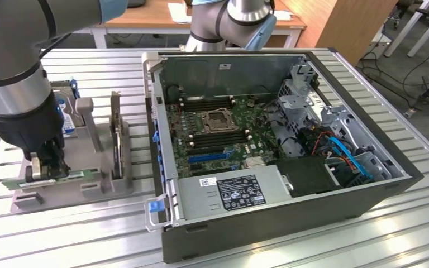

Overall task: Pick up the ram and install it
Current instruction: 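Pick up the ram and move it above insertion slot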

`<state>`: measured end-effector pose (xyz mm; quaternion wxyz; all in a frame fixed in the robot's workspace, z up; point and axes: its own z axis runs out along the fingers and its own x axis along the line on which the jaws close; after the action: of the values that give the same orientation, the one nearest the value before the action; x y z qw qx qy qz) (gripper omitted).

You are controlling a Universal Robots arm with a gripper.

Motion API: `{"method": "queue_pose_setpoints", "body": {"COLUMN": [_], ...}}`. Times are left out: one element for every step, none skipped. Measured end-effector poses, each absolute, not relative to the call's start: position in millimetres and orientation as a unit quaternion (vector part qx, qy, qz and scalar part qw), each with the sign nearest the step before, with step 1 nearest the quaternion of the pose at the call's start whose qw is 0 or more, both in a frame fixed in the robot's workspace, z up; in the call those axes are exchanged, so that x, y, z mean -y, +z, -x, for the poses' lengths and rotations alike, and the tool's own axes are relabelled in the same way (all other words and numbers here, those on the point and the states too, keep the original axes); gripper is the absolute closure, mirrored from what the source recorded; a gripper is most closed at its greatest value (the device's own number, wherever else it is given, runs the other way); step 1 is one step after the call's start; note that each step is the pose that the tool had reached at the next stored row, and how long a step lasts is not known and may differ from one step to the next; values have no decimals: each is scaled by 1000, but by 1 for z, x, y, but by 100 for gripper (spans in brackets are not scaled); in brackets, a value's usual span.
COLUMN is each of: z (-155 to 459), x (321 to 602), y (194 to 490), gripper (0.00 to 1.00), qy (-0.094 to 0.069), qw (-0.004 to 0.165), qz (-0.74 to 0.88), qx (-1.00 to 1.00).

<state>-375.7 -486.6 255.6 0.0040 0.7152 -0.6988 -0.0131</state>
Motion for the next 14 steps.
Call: {"method": "queue_pose_setpoints", "body": {"z": [376,376,376,376,376,376,376,376,376,376,376,376,376,376], "x": [487,487,487,487,487,487,487,487,487,487,487,487,487,487], "y": [257,259,261,263,265,266,268,269,271,273,274,275,277,278], "gripper": [89,89,89,89,89,89,89,89,89,89,89,89,89,89], "qy": [-13,-13,-13,-13,-13,-13,-13,-13,-13,-13,-13,-13,-13,-13], "qw": [4,4,4,4,4,4,4,4,4,4,4,4,4,4], "qz": [-715,-715,-715,-715,-715,-715,-715,-715,-715,-715,-715,-715,-715,-715], "qx": [699,699,699,699,699,699,699,699,699,699,699,699,699,699]}}
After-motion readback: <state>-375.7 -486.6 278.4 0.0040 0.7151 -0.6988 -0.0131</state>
